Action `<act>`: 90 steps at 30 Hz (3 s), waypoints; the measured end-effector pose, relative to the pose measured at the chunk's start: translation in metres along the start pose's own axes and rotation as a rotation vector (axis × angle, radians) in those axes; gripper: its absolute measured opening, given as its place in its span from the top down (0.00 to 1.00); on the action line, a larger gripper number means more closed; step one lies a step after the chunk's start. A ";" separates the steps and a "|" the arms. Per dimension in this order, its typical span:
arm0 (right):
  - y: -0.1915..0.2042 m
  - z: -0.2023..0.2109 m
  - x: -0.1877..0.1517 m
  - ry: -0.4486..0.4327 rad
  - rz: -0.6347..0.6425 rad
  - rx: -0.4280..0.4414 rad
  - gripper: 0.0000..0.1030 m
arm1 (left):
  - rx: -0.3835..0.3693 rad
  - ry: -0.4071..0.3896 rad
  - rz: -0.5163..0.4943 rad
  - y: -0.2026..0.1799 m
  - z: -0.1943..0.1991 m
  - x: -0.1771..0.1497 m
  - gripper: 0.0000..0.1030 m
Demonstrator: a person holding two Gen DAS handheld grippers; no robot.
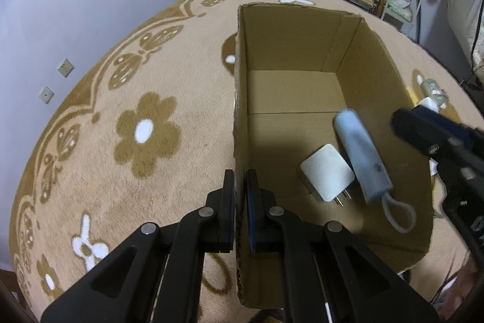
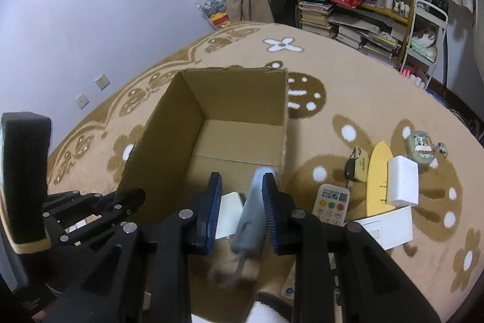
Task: Organize rigid objects
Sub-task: 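Lift the light-blue power bank into the box and open the right tool, then return the right tool to the items and grasp the keys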
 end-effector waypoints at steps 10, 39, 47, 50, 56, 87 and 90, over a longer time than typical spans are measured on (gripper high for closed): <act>-0.014 0.025 0.018 -0.043 0.002 -0.022 0.43 | -0.017 -0.012 0.014 -0.002 0.003 0.003 0.95; -0.138 0.047 -0.058 0.145 -0.111 -0.336 0.11 | -0.031 -0.010 0.029 0.001 0.005 0.004 0.93; -0.146 0.032 -0.095 0.268 -0.162 -0.343 0.11 | -0.031 -0.009 0.032 0.001 0.005 0.004 0.93; -0.151 0.027 -0.107 0.309 -0.178 -0.347 0.11 | -0.027 -0.011 0.024 0.000 0.005 0.003 0.93; -0.150 0.017 -0.133 0.405 -0.196 -0.342 0.11 | -0.031 -0.009 0.034 -0.001 0.005 0.003 0.93; -0.131 0.021 -0.104 0.350 -0.183 -0.291 0.85 | -0.040 -0.005 0.052 0.000 0.003 0.002 0.93; -0.139 0.024 -0.096 0.329 -0.178 -0.290 0.85 | -0.044 -0.003 0.057 0.001 0.003 0.001 0.93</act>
Point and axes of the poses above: each gripper's, at about its wrist camera, not at the fingertips, and z roughly against the way its jaws point, y to its left, x to its top, the point moved 9 cm from there along -z, roughly the way its jaws point, and after that the axes turned 13 degrees about -y, right-handed, at the moved point
